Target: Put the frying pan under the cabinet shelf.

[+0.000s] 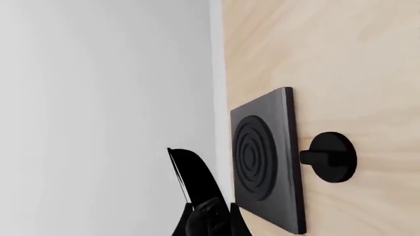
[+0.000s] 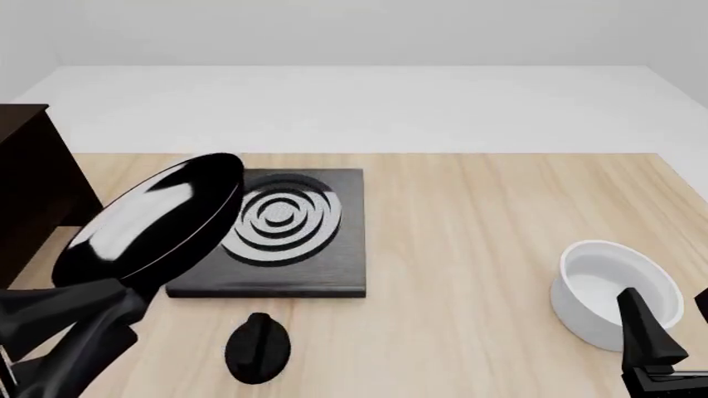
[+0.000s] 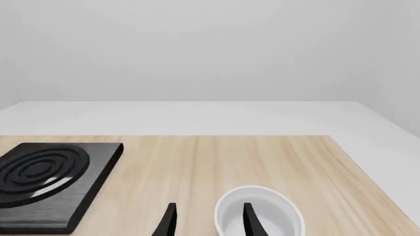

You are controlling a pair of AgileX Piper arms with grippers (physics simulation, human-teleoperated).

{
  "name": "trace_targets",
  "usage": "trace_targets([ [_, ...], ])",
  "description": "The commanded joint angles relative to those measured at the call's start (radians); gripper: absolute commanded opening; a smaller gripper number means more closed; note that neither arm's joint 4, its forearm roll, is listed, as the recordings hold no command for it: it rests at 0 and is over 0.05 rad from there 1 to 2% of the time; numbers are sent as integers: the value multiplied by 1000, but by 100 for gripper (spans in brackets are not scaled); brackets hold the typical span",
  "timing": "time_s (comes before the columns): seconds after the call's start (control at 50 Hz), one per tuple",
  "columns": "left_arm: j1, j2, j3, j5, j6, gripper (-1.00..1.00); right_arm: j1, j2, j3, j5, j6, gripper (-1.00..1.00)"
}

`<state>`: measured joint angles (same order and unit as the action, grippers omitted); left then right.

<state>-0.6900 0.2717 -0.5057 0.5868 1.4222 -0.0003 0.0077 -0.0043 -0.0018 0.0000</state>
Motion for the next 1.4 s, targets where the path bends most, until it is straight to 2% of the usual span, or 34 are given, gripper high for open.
trace_targets([
  [0.02,42,-87,5,47,-10,-100,0,0,0,0,0,100],
  [0.26,79,-157,45,92,-41,-100,0,0,0,0,0,100],
  [0.62,118,-185,107,84,-102,-100,0,0,0,0,0,100],
  [0.92,164,-240,170,90,-77,-100,0,0,0,0,0,100],
  [1.0,193,-268,206,100,-40,-100,0,0,0,0,0,100],
  [1.1,213,-270,227,83,-27,-100,0,0,0,0,-1,100],
  [1.4,261,-271,276,53,-31,-100,0,0,0,0,0,100],
])
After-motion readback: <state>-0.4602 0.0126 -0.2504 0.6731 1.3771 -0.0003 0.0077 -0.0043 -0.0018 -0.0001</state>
